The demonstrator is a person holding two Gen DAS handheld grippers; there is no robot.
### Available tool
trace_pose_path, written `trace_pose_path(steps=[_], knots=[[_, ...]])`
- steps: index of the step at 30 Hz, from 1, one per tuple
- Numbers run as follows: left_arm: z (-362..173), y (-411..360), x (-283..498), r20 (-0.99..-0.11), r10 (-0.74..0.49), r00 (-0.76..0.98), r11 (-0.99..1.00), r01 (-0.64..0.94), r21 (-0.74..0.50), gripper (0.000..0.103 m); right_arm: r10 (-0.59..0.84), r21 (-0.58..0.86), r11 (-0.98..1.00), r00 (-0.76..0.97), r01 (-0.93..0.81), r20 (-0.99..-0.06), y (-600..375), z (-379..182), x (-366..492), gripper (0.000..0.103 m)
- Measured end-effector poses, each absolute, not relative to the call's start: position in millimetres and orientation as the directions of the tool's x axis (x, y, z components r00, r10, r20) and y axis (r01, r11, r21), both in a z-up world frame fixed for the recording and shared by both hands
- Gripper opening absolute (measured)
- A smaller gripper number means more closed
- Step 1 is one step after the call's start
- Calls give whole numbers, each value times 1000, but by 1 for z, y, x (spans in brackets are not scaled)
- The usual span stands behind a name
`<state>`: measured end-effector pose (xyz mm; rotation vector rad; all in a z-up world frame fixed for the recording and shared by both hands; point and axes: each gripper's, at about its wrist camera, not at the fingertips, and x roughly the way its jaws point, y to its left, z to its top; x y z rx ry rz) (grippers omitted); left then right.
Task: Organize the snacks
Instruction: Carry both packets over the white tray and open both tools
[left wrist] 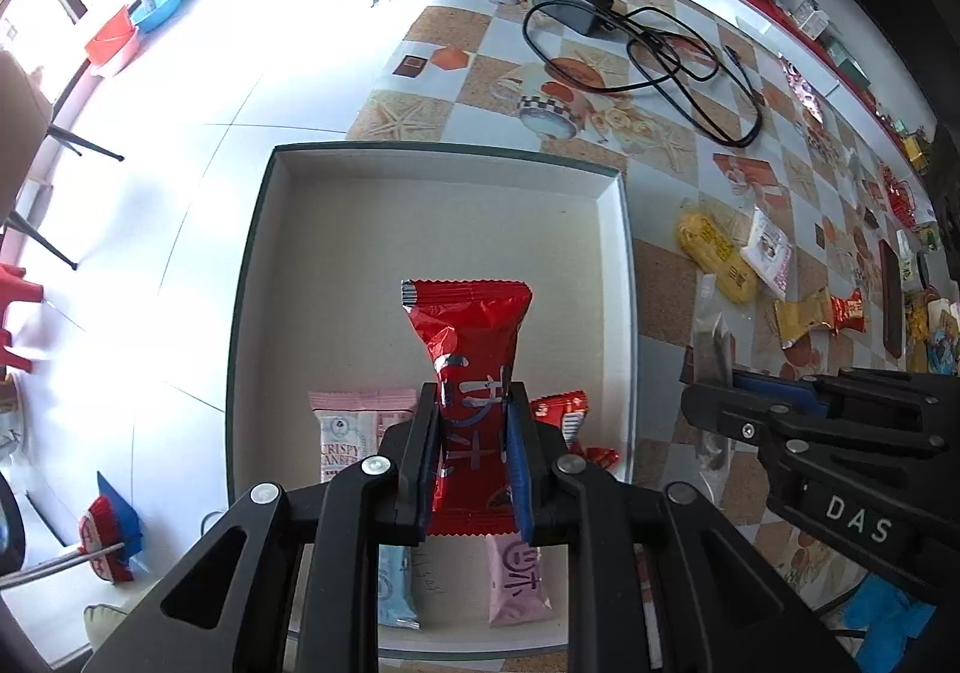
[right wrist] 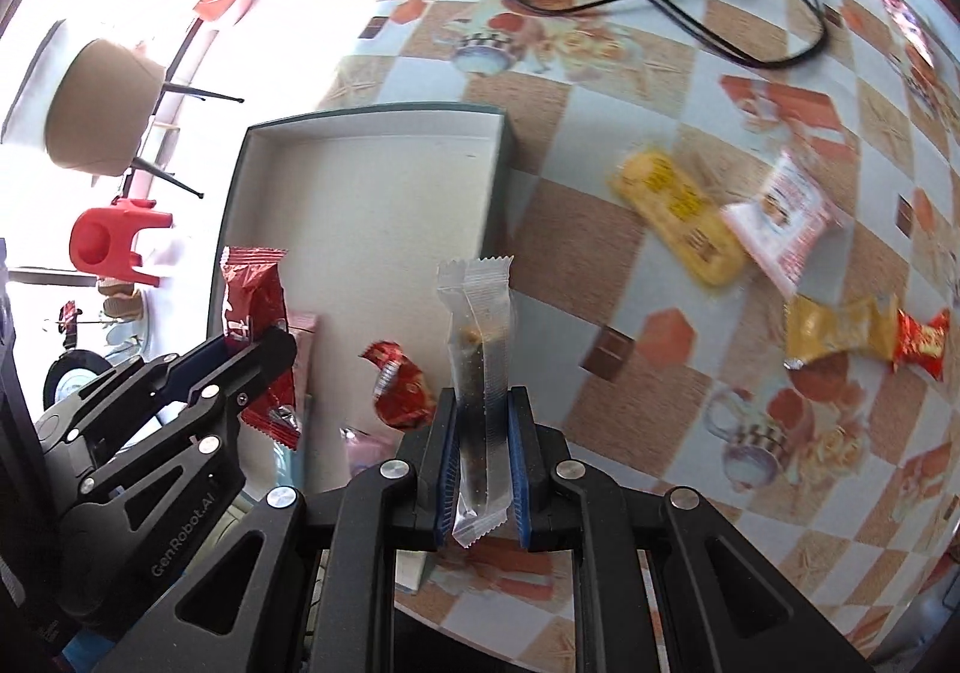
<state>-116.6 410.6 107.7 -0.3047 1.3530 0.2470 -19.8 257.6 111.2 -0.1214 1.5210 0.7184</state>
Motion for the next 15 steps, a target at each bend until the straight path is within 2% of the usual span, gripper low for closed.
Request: trace_pose_path(steps=[15], knots=[[79, 442, -117, -989, -5, 145, 901, -429, -67, 22, 367, 400, 770, -169, -498, -915, 324, 95, -10, 16]])
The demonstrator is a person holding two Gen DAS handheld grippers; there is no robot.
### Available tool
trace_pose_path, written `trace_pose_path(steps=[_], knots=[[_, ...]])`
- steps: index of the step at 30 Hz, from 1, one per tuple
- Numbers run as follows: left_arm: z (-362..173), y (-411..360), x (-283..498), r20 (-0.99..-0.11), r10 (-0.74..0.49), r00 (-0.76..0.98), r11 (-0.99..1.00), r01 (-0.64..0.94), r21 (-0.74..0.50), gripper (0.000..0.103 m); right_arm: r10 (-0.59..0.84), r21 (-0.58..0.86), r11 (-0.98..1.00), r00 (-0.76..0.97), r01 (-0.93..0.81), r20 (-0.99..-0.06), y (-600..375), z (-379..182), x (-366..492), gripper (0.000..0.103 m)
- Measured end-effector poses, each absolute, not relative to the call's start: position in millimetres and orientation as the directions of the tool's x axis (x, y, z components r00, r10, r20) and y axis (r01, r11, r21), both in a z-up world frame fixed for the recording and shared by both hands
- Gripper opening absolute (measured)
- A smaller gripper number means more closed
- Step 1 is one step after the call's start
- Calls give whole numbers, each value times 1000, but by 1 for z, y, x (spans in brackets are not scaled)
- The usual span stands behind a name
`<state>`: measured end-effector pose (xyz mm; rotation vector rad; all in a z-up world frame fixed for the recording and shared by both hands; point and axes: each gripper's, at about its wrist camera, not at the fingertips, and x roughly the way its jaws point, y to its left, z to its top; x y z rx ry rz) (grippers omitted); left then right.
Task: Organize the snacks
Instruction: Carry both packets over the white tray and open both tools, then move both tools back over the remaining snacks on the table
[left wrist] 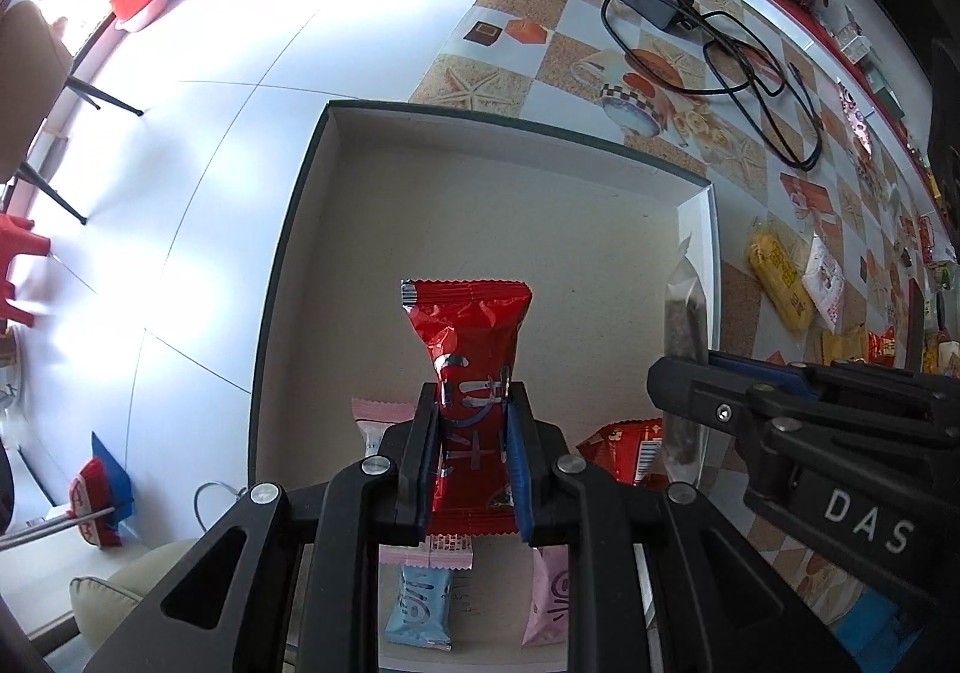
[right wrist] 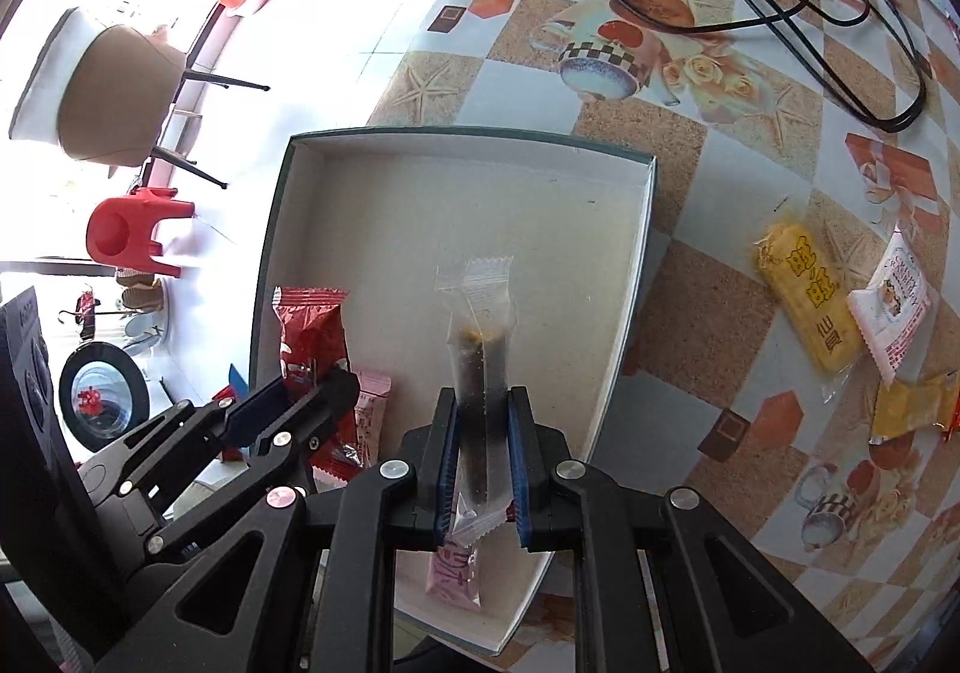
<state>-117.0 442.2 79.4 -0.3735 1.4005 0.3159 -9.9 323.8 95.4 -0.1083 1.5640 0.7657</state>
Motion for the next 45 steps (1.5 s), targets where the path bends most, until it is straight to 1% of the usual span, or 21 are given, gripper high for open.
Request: trace_pose_path(steps=[6, 8, 9, 10, 11, 12, 13, 15, 16, 17, 19, 20, 21, 22, 23, 30, 35, 45], knots=[[68, 440, -119, -994, 3, 107, 901, -431, -44, 23, 346, 390, 775, -182, -498, -920, 331, 87, -9, 17], [66, 440, -119, -995, 9, 100, 899, -436, -36, 29, 341, 386, 778, -182, -496, -922, 333, 86, -7, 17], [65, 441, -120, -995, 7, 95, 897, -441, -36, 43, 340, 385, 778, -183, -496, -923, 335, 85, -7, 17], [65, 441, -120, -996, 10, 92, 895, -445, -32, 54, 338, 387, 778, -189, -495, -922, 335, 85, -7, 17], [66, 441, -120, -996, 20, 92, 893, -449, -24, 72, 336, 391, 777, -199, -494, -920, 336, 84, -6, 17], [68, 441, -121, -994, 43, 100, 890, -456, -7, 80, 334, 393, 777, -207, -492, -919, 337, 83, -7, 17], [70, 441, -121, -993, 55, 104, 888, -460, 1, 80, 330, 395, 778, -216, -488, -919, 336, 82, -6, 19], [70, 441, -120, -994, 55, 93, 886, -464, 5, 80, 323, 392, 787, -223, -477, -920, 332, 81, -3, 45], [69, 441, -119, -995, 48, 83, 885, -466, 4, 80, 335, 397, 789, -215, -469, -918, 329, 82, -2, 73], [69, 440, -118, -996, 45, 79, 884, -467, 3, 80, 352, 411, 787, -213, -460, -912, 326, 84, -1, 75], [69, 438, -118, -996, 47, 77, 884, -467, 5, 80, 319, 373, 800, -194, -470, -928, 323, 87, -2, 75], [70, 437, -117, -996, 47, 75, 886, -464, 6, 80, 305, 357, 803, -185, -477, -934, 321, 87, -2, 77], [70, 435, -115, -996, 45, 74, 888, -460, 6, 80, 300, 349, 807, -178, -477, -937, 318, 88, -2, 83], [71, 431, -114, -996, 45, 73, 891, -454, 7, 80, 301, 344, 814, -167, -468, -939, 312, 88, 0, 97], [72, 428, -112, -996, 46, 74, 894, -449, 7, 80, 306, 344, 821, -157, -455, -939, 306, 89, 2, 103], [84, 400, -97, -995, 30, 93, 917, -398, -10, 80, 300, 322, 901, -118, -291, -946, 252, 87, 23, 103], [91, 380, -82, -994, 16, 108, 931, -365, -25, 80, 289, 299, 948, -101, -108, -952, 194, 75, 41, 102], [96, 323, -50, -993, -29, 117, 960, -273, -61, 80, 278, 252, 945, -103, 209, -955, 85, 46, 60, 102]])
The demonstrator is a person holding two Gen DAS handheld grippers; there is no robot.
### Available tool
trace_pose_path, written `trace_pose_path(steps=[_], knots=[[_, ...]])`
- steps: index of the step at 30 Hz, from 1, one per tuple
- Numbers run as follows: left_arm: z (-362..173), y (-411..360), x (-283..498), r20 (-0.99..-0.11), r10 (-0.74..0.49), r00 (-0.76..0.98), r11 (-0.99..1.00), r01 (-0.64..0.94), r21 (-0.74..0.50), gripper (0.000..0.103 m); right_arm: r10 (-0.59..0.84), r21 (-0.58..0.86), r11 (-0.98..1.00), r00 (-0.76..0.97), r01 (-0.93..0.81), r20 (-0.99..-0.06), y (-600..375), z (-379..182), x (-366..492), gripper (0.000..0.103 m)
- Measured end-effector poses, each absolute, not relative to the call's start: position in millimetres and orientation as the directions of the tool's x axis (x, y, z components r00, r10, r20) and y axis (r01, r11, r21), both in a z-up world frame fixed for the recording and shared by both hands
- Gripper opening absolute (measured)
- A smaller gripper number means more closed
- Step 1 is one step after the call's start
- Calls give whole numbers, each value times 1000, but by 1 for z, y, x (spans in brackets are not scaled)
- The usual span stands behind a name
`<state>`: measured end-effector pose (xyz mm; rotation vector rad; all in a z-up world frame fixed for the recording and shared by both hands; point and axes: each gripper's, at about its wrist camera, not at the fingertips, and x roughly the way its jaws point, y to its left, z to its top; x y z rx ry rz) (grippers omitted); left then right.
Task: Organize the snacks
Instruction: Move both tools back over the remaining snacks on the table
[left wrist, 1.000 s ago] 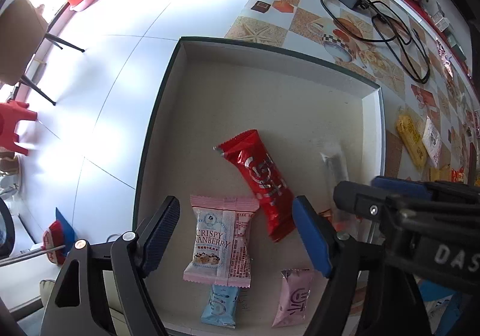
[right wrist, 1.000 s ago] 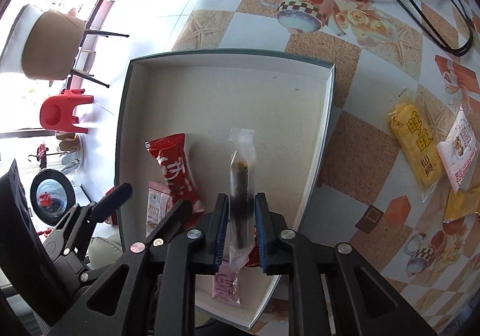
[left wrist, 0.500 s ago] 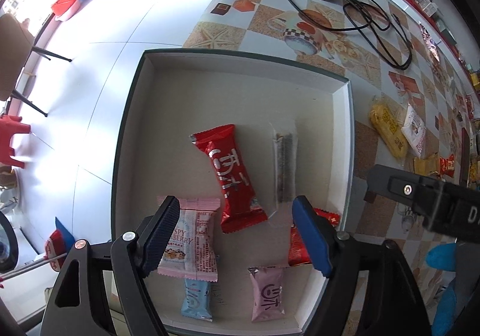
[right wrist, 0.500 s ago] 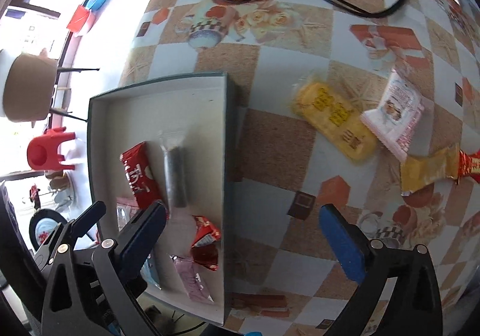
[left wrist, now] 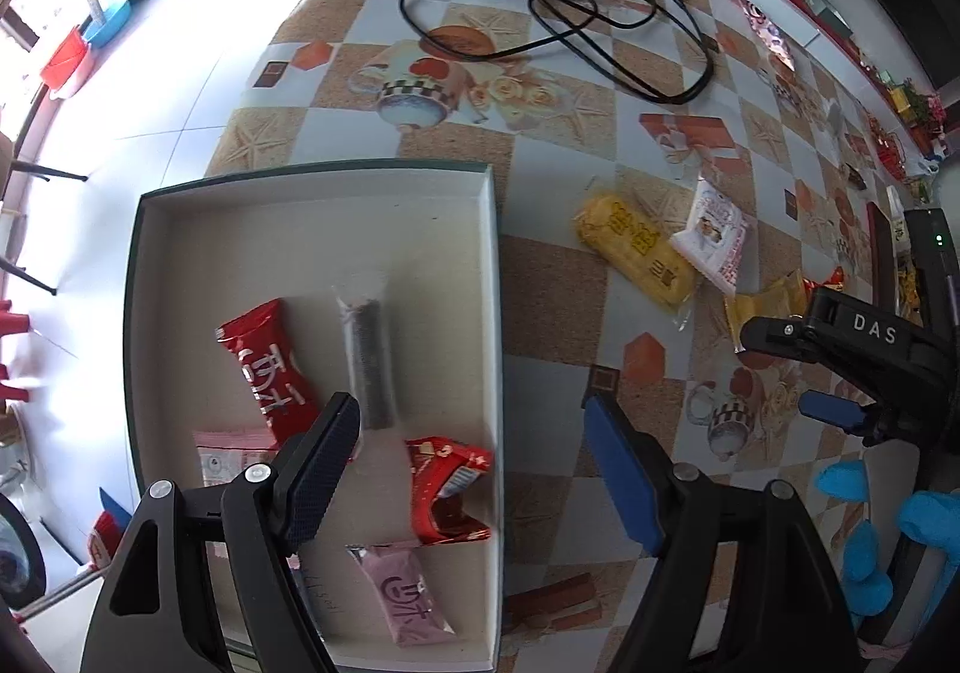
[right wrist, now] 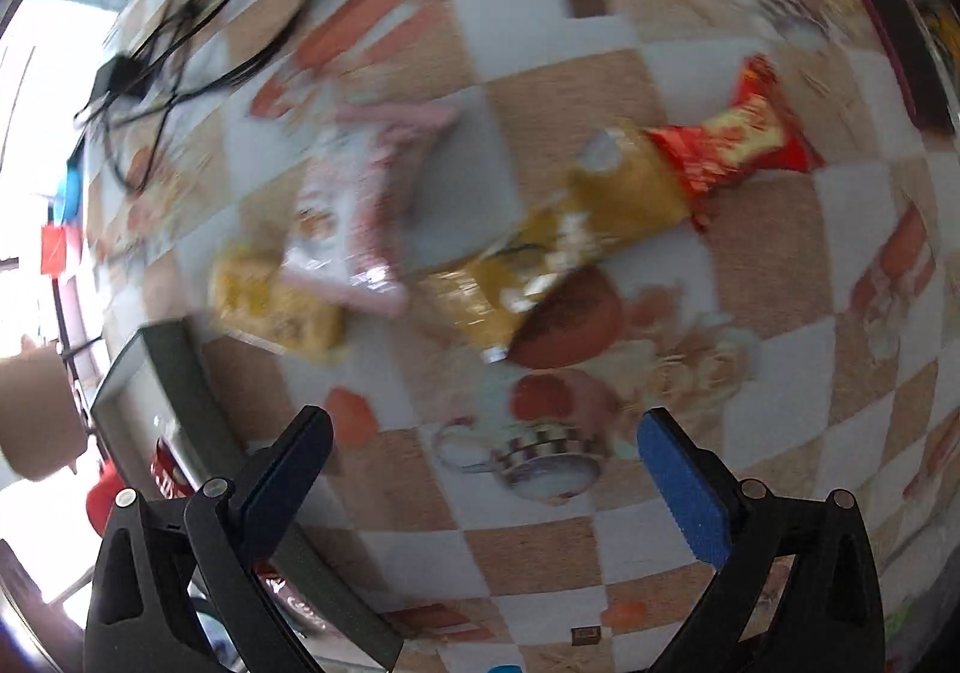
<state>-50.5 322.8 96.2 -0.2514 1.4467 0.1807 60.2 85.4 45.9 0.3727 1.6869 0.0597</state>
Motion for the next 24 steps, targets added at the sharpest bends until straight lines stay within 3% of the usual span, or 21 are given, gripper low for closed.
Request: trace_pose_path(steps=[11, 24], knots=[[84, 286, -14, -986, -148, 76, 928, -334, -165, 80, 299, 274, 852, 13, 446, -954, -7, 42, 98, 102], [39, 291, 28, -972, -236, 19, 757, -623, -196, 80, 213, 184, 882, -20, 433, -977, -65, 14, 143, 102]])
